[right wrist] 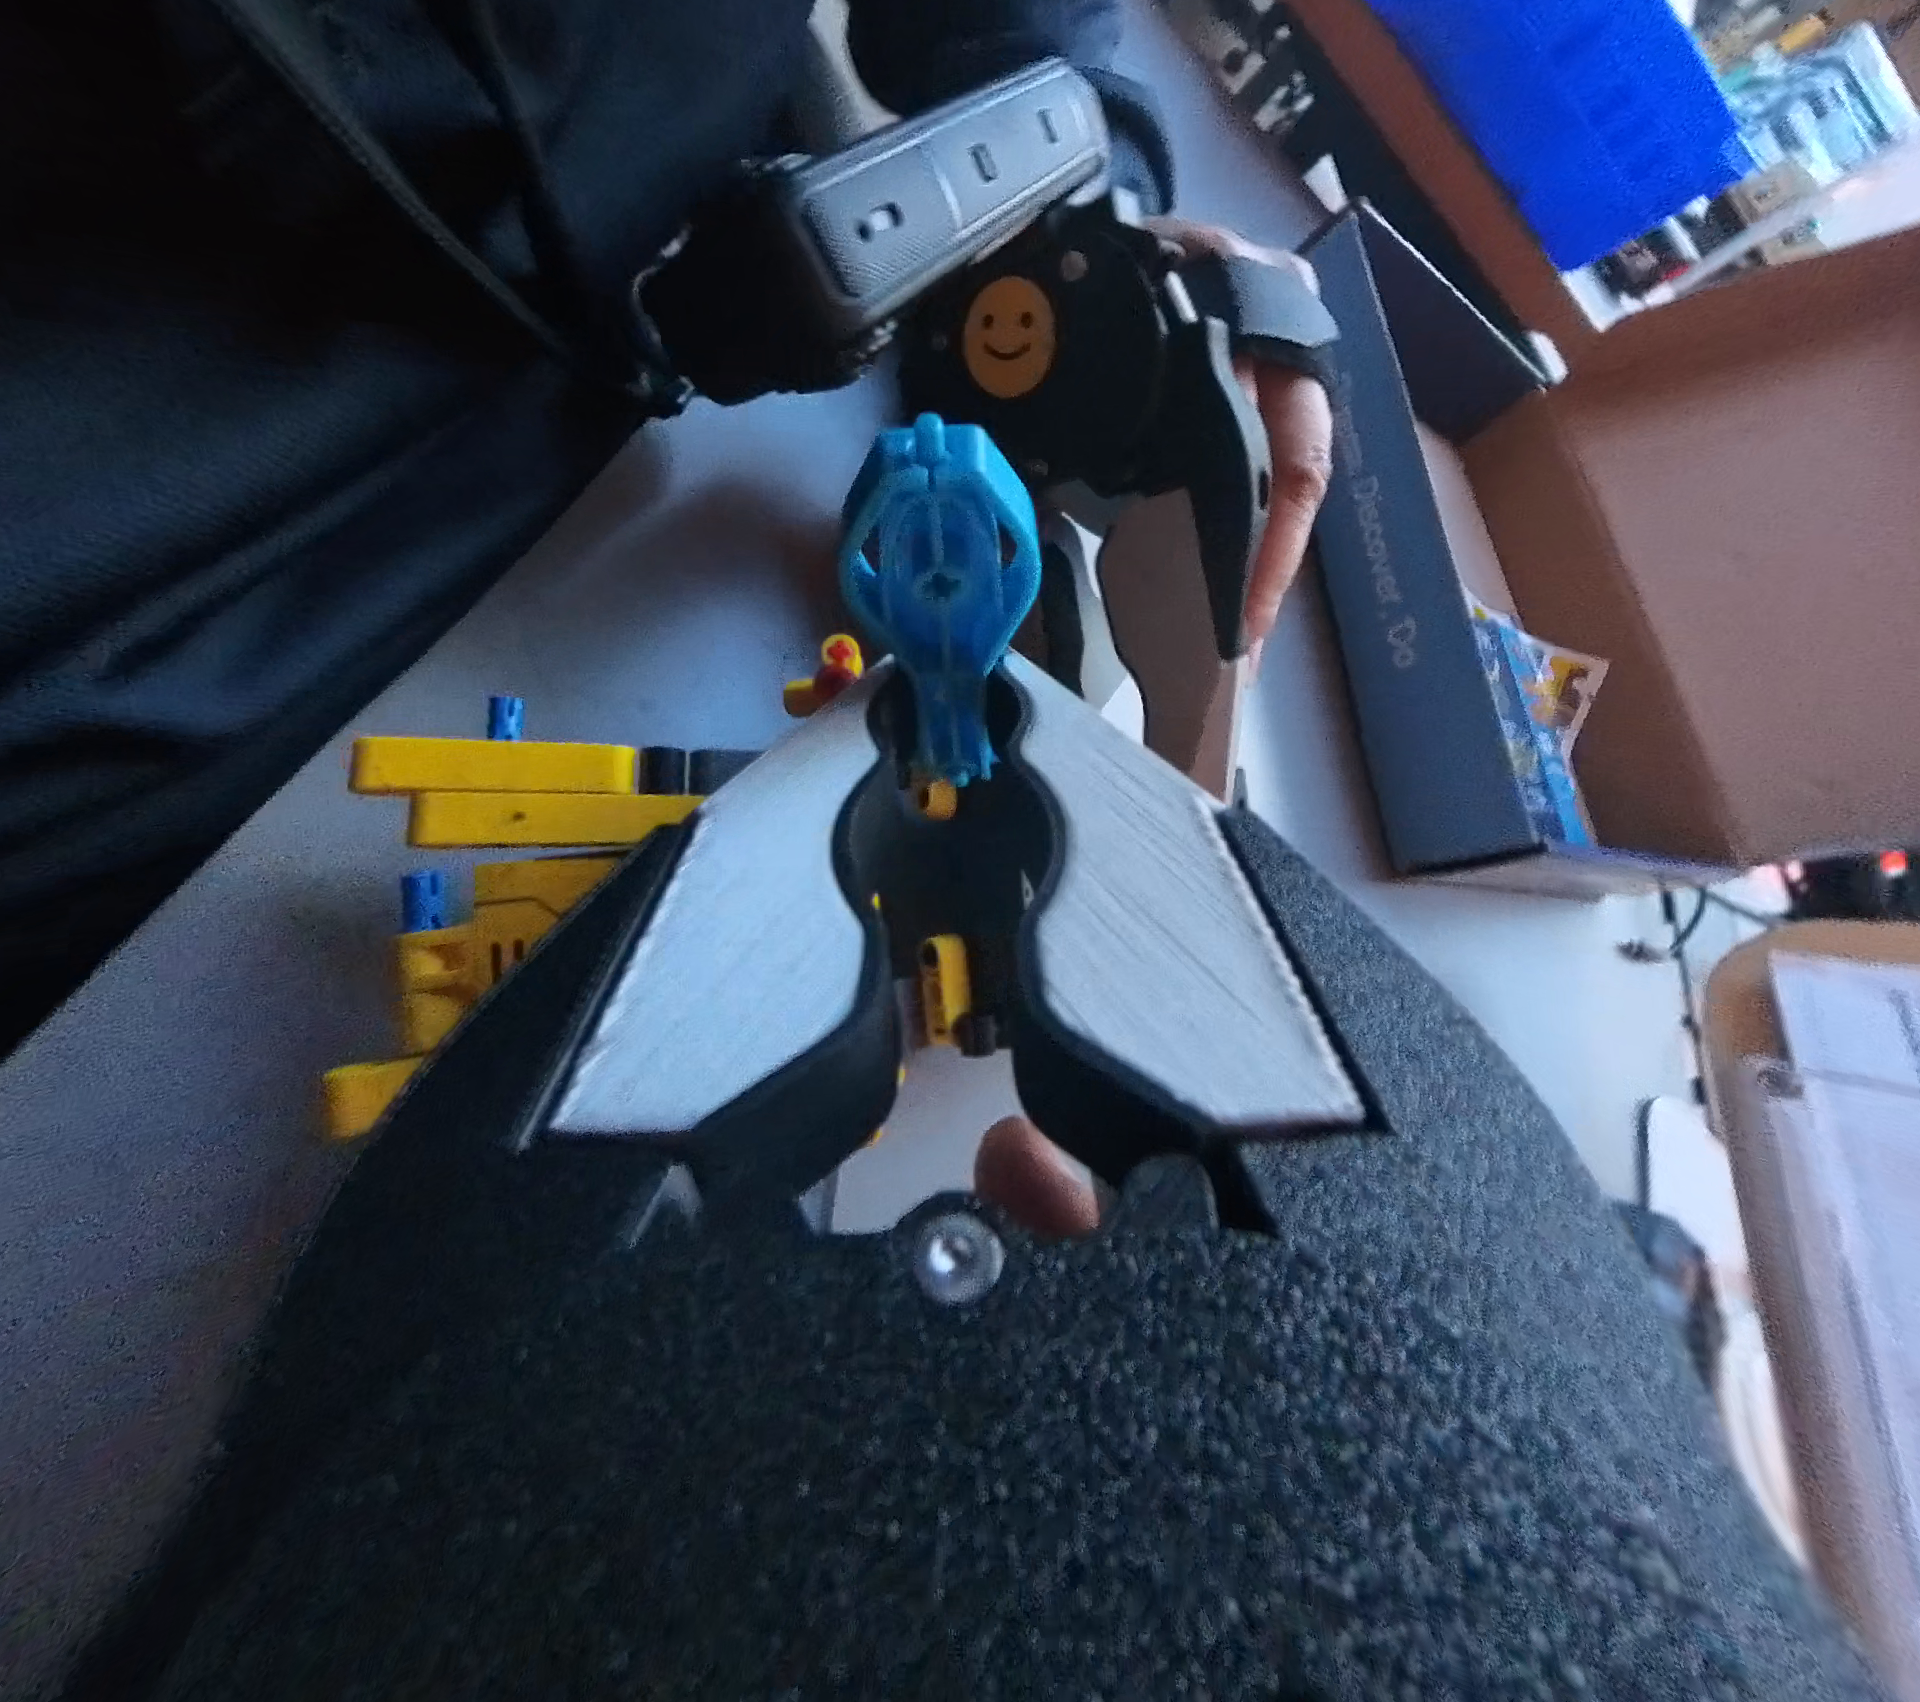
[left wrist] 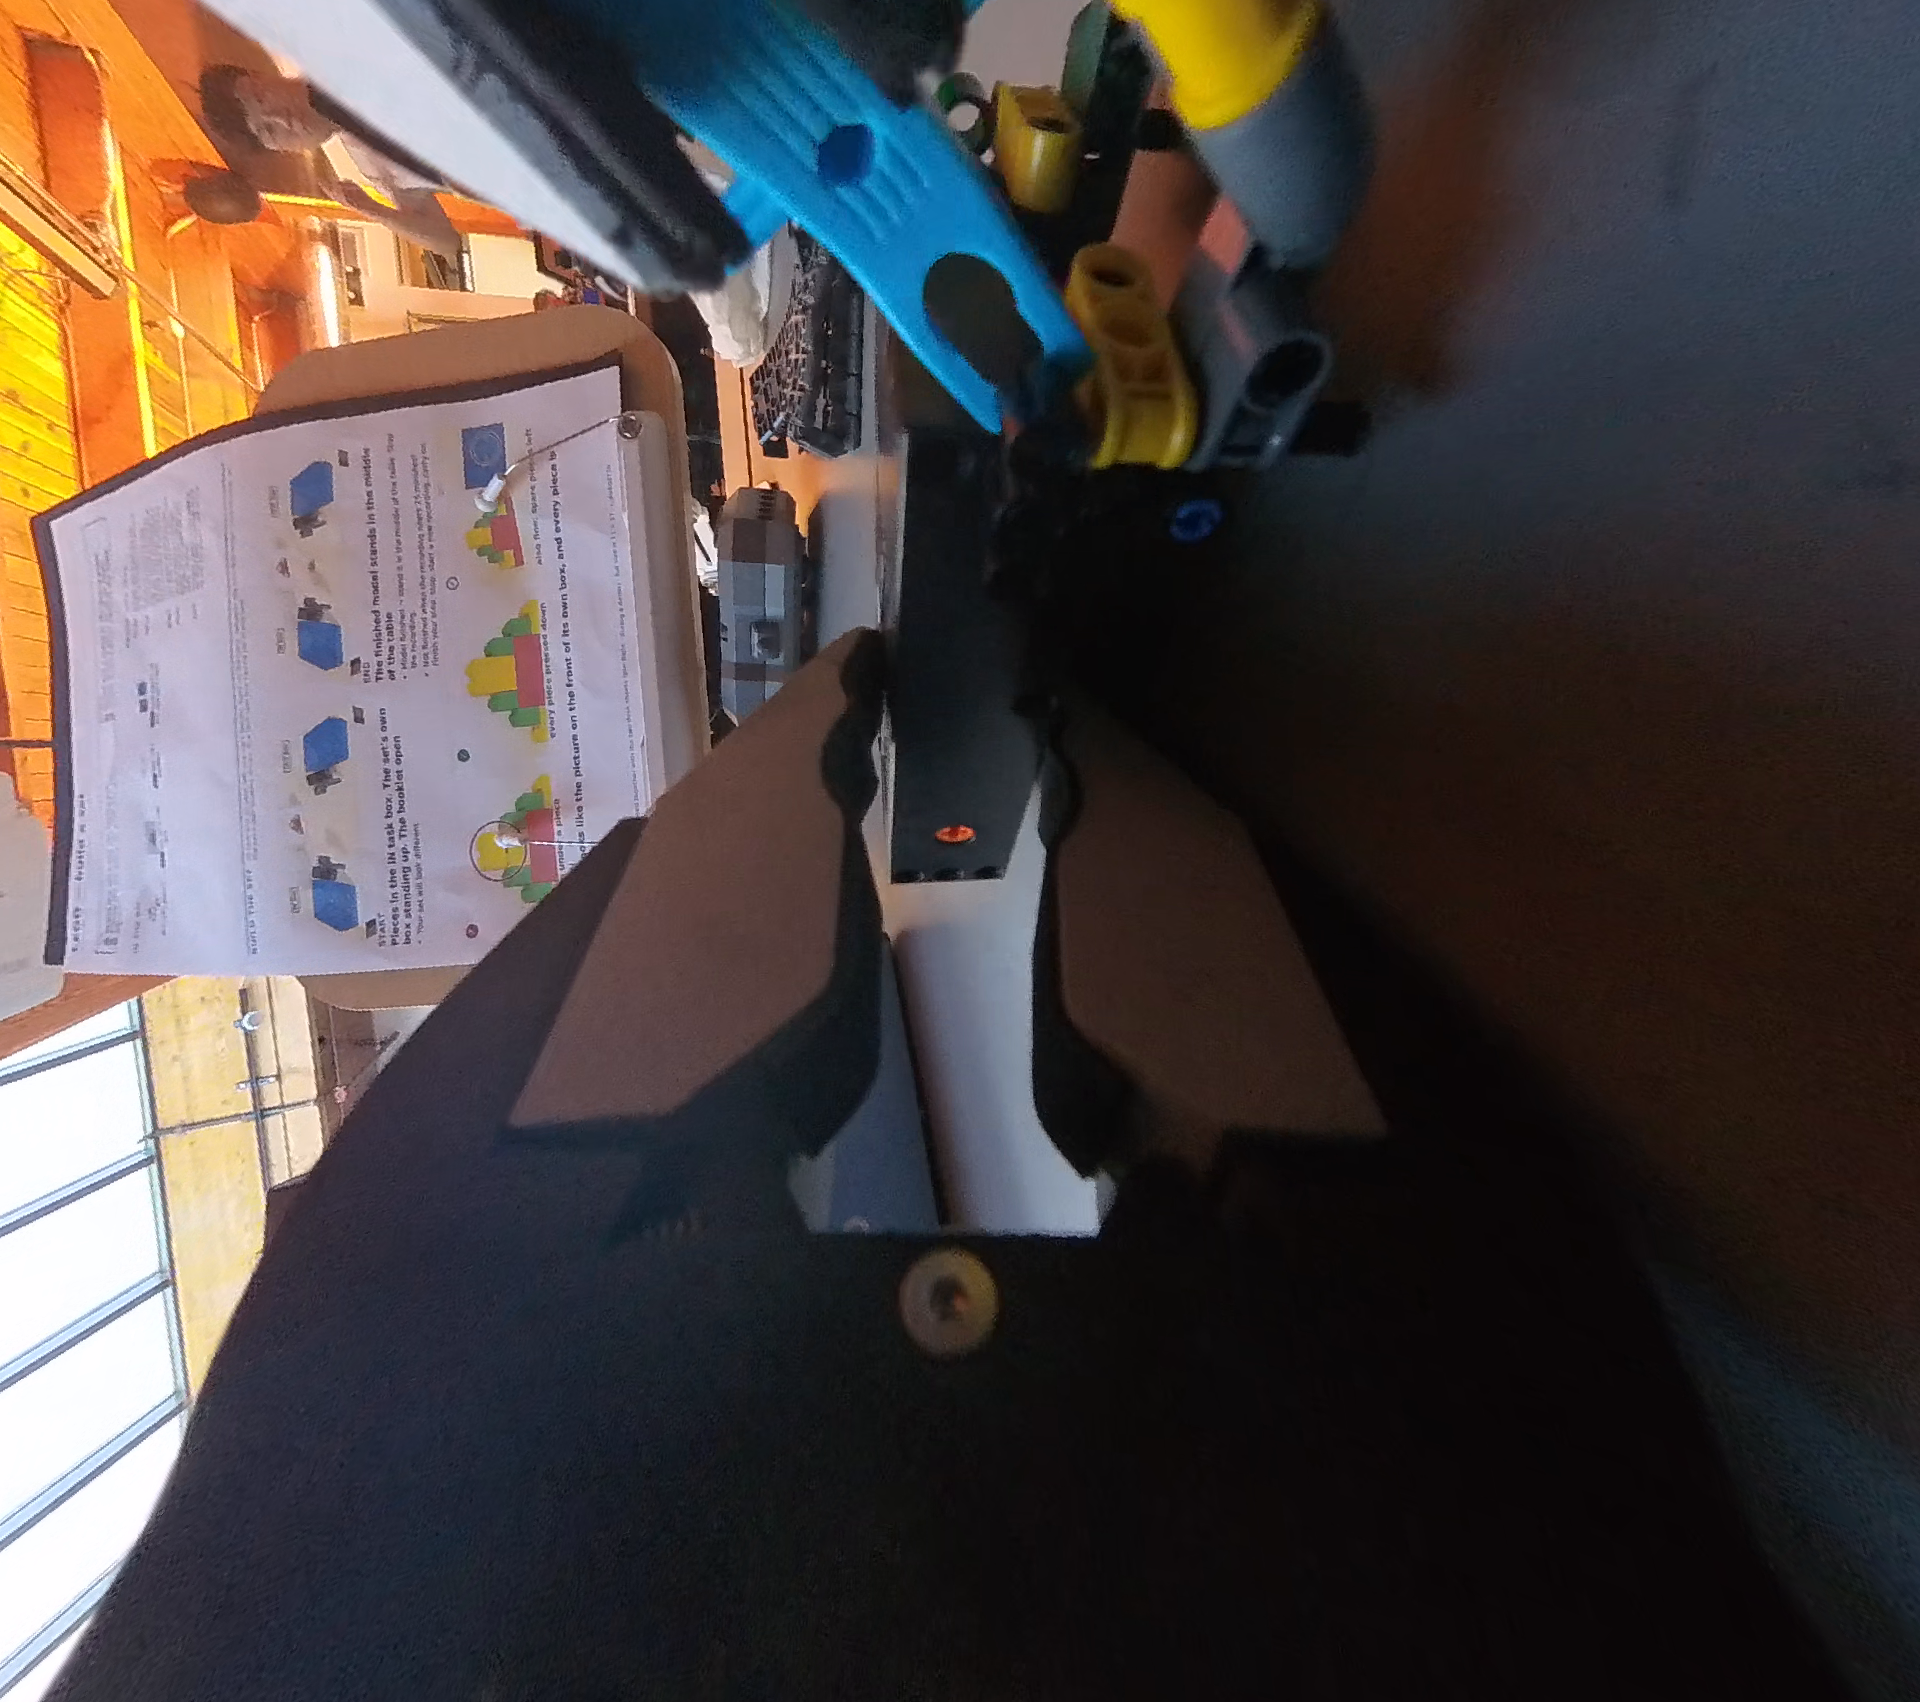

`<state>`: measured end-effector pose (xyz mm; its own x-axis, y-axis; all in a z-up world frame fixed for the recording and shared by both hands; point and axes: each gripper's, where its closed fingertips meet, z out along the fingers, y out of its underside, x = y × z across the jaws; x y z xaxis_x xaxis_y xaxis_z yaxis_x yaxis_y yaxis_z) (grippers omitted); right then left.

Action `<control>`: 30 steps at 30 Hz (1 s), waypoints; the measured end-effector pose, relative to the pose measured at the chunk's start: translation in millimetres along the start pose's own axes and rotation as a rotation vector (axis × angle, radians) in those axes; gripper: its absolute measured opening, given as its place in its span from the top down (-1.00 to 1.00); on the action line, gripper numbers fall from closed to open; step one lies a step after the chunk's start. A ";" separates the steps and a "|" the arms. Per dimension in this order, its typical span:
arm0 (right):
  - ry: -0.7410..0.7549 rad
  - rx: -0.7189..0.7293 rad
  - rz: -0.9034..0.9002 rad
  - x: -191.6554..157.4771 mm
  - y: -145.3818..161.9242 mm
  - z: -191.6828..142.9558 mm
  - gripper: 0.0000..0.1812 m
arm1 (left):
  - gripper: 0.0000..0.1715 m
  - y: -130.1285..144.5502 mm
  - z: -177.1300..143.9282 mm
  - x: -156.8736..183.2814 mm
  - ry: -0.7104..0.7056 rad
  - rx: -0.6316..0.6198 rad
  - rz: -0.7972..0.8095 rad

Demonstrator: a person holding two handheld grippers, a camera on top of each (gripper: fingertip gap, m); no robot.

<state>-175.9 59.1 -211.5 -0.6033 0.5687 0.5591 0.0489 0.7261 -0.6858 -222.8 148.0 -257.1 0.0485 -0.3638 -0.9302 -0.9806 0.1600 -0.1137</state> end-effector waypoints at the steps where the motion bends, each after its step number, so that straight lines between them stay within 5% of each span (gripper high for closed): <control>1: -0.019 -0.013 -0.040 -1.5 -1.4 2.0 0.92 | 0.68 0.1 0.0 0.0 0.000 -0.002 0.002; 5: -0.109 -0.021 -0.091 -8.4 -0.6 6.3 0.91 | 0.68 -6.6 0.1 0.9 0.015 0.021 -0.029; 10: -0.069 0.087 0.136 5.8 7.4 -8.3 0.90 | 0.68 -9.8 1.5 0.6 -0.013 0.038 -0.044; 15: 0.153 0.236 0.374 41.4 15.5 -48.7 0.91 | 0.67 -9.5 1.7 0.0 -0.012 0.069 -0.124; 20: 0.443 0.295 0.716 79.3 65.6 -105.8 0.91 | 0.67 -9.3 1.5 -0.1 -0.016 0.098 -0.118; 25: 0.319 0.203 0.940 63.5 88.5 -92.5 0.91 | 0.68 -9.2 0.0 0.0 -0.036 0.149 -0.074; 30: 0.254 0.124 0.971 53.2 92.9 -80.9 0.91 | 0.68 -9.8 1.8 -0.8 -0.048 0.150 -0.075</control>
<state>-139.0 188.1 -207.7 -0.1582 0.9682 -0.1937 0.3369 -0.1314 -0.9323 -212.9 148.4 -255.8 0.1329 -0.3363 -0.9323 -0.9345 0.2709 -0.2309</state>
